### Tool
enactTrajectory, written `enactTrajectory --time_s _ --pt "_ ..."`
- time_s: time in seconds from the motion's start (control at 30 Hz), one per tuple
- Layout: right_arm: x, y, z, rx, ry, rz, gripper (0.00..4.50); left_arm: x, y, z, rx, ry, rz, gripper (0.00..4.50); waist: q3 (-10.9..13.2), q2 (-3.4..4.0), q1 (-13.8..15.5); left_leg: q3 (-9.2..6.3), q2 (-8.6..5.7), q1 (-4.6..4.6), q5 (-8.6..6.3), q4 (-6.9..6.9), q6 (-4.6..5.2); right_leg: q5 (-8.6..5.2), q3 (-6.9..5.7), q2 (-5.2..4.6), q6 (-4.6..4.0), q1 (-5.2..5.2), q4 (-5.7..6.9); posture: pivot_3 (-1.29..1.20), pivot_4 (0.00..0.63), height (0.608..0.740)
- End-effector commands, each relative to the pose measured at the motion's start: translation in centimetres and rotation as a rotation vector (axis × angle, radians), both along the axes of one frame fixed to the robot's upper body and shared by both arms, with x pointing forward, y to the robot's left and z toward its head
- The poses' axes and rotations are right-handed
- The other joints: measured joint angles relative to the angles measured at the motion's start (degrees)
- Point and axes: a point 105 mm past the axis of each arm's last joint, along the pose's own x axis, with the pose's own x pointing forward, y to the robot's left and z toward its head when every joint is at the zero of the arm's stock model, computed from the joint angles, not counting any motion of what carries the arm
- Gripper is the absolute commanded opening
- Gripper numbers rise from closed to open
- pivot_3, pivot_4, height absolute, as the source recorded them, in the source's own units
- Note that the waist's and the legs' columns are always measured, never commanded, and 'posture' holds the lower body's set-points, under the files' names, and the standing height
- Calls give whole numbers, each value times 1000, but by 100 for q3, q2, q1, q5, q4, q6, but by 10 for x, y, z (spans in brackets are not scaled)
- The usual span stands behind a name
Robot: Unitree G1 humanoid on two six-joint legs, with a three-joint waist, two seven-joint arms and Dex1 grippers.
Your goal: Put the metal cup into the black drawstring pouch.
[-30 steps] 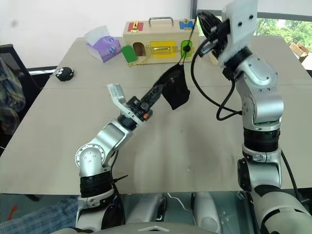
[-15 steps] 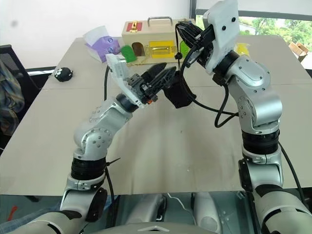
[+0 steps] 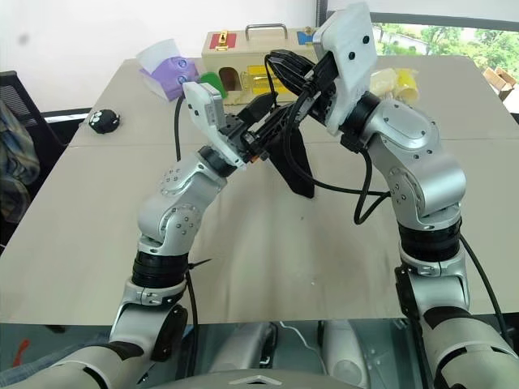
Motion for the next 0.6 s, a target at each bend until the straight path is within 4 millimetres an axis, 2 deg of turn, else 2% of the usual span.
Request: enactTrajectory --time_s 0.03,0.13,0.23,0.3,0.4,0.47,0.6 --pt "-13 4 13 0 -64 34 0 -8 0 11 -48 -28 -32 1661 0 0 1 0 0 0 0 0 0 0 0 0 0 0 0 0 150 710" --pt "-13 3 15 -1 -68 33 0 -11 -1 7 -27 -23 -49 207 0 0 -5 0 0 0 0 1 0 0 0 1 0 0 1 0 150 710" --pt "-12 1 19 3 -85 22 0 -12 -1 2 -17 -13 -51 180 0 0 -4 0 0 0 0 0 0 0 0 1 0 0 1 0 150 710" --pt "-8 -6 32 50 -135 -30 0 -11 0 -2 -4 -6 -44 180 0 0 -5 0 0 0 0 1 0 0 0 1 0 0 1 0 150 710" --pt "-2 -31 75 250 -271 -164 0 -7 1 -13 40 8 -15 180 0 0 -13 1 -1 0 0 2 0 0 1 2 0 0 3 0 150 710" --pt "-8 -45 99 374 -354 -195 0 -3 2 -22 80 27 9 180 0 0 -6 0 -1 1 1 1 -1 0 0 4 0 -2 6 0 150 710" --pt "-22 -70 133 599 -425 -197 0 2 3 -51 182 100 26 180 -1 2 -12 0 -1 1 1 0 -1 0 -1 3 0 -1 3 0 150 710"
